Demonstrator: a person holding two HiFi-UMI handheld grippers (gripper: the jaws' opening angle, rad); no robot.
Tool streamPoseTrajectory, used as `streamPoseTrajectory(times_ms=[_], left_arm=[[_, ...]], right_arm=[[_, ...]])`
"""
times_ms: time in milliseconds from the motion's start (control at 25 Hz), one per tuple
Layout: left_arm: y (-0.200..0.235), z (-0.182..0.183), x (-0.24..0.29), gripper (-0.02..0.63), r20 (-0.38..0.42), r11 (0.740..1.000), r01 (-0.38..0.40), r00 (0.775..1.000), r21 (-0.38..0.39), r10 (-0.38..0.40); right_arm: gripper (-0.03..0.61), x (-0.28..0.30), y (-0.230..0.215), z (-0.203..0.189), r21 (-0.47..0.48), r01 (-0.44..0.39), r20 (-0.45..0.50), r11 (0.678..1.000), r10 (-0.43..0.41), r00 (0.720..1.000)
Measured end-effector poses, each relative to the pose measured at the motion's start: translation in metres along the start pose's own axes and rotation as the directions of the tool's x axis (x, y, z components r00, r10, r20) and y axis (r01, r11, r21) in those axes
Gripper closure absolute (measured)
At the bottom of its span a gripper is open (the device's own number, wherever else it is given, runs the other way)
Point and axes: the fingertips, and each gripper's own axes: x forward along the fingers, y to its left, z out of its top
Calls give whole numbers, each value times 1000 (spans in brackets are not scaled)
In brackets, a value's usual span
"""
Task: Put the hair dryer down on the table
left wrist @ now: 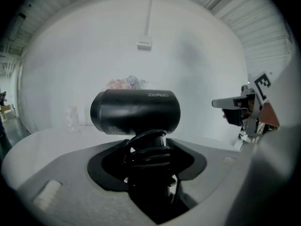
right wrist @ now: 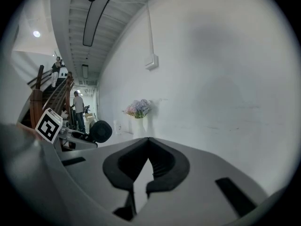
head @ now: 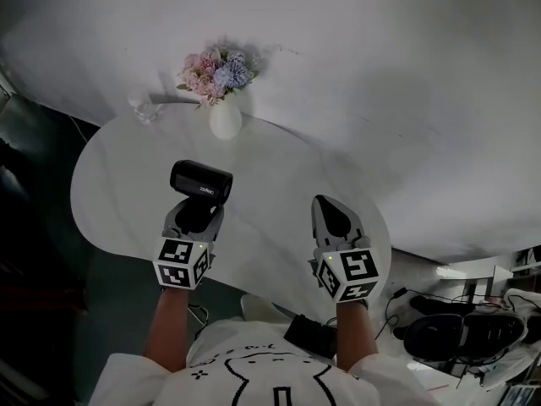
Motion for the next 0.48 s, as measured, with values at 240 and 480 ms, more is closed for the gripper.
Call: streamPoseTrajectory(times_ms=[240, 480], left_arm=[[14, -21, 35, 367, -129, 1000, -7, 992, -30, 3], [33, -47, 62, 367, -242, 998, -5, 970, -60, -10]], right_arm=[[583, 24, -11, -10, 17, 9, -37, 1000, -9, 999], [583, 36, -2, -21, 10, 21, -86, 1000, -20, 996]])
